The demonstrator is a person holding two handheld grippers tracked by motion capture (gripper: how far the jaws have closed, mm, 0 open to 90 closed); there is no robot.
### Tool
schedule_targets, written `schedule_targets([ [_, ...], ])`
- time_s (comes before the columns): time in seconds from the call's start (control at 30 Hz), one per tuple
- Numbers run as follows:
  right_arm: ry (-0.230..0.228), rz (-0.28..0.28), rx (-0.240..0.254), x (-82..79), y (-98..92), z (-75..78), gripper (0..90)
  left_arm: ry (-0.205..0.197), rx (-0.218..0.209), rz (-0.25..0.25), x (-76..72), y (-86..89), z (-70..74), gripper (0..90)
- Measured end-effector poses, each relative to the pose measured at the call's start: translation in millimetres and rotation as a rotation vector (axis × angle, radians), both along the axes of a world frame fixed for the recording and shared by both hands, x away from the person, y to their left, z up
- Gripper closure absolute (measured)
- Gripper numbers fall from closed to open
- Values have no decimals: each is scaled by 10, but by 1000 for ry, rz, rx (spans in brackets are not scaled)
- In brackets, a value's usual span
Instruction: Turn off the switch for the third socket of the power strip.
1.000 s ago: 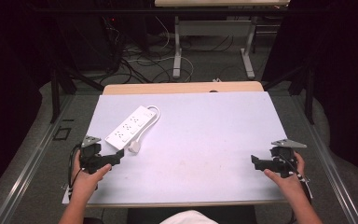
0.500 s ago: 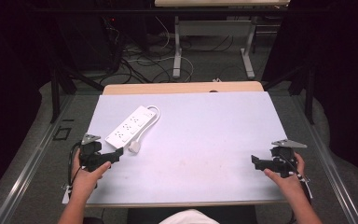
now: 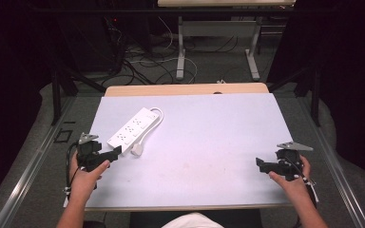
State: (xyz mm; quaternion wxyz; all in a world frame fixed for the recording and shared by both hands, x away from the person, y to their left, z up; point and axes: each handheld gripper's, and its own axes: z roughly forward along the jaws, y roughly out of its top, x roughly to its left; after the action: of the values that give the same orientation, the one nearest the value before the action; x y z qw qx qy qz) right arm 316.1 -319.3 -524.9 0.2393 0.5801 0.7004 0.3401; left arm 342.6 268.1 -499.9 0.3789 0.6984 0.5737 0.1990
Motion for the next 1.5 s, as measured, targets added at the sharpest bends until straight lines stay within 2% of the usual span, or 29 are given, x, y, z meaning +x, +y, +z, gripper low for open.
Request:
schedule_targets([
  [0.5, -4, 8, 3, -11, 3, 8, 0, -2, -10, 10, 69, 21, 101, 292],
  [0.9, -7, 4, 4, -15, 10, 6, 0, 22, -3, 3, 196, 9, 221, 308],
  [1.17, -6, 8, 5, -17, 8, 8, 0, 24, 12, -3, 256, -4, 250, 313],
  [1.4, -5, 9, 5, -16, 9, 6, 0, 37, 10, -4, 311, -22, 266, 321],
  [1.43, -5, 9, 5, -15, 10, 5, 0, 52, 9, -9, 315, -20, 280, 322],
  [1.5, -5, 9, 5, -16, 10, 5, 0, 44, 11, -5, 324, -25, 279, 323],
])
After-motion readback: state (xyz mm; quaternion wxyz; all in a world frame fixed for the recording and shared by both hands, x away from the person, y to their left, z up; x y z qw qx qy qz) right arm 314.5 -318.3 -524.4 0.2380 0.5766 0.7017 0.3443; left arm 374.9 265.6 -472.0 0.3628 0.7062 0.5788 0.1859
